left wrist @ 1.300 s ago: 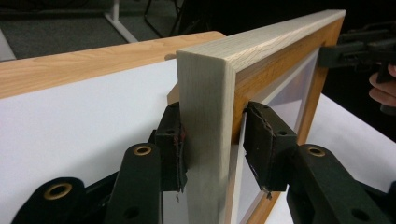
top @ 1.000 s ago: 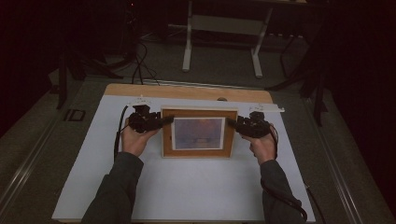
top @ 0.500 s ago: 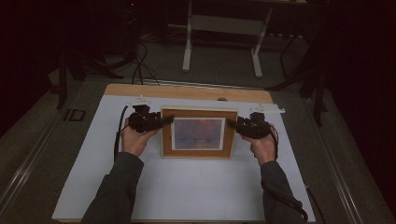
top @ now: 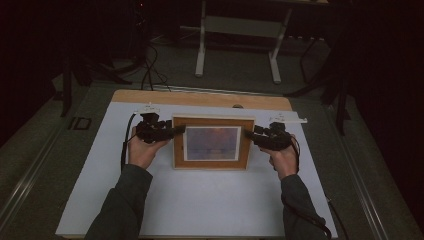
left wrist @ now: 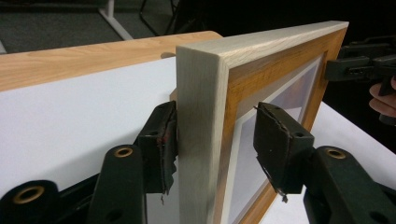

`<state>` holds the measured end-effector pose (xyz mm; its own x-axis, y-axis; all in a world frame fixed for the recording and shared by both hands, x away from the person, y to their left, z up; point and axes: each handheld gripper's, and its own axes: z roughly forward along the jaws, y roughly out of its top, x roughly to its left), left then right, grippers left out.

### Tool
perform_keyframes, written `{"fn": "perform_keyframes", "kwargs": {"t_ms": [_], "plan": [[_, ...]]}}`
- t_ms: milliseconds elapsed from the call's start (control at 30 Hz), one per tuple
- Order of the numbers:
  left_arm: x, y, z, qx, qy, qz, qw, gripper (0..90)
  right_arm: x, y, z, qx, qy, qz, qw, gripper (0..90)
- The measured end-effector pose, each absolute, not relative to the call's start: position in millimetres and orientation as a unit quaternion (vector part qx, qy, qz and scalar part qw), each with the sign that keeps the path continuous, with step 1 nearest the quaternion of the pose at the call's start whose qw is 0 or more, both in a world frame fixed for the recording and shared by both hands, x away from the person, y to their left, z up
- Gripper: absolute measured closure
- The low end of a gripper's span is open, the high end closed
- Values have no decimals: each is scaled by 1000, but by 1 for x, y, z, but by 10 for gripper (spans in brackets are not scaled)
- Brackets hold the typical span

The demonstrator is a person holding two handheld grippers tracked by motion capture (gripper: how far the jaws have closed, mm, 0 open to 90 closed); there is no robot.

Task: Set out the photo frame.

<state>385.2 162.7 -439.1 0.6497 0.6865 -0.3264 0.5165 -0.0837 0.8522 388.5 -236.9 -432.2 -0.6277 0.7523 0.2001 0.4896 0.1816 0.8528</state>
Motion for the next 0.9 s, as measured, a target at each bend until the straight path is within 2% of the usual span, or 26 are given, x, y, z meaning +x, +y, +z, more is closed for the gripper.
{"fn": "perform_keyframes", "kwargs": {"t_ms": [633, 900], "plan": [[370, 185, -437, 714, 420, 81, 554, 459, 379, -250, -433, 409, 758, 491, 130, 511], [354, 195, -441, 716, 424, 98, 546, 454, 373, -260, -441, 415, 755, 493, 125, 510]]}}
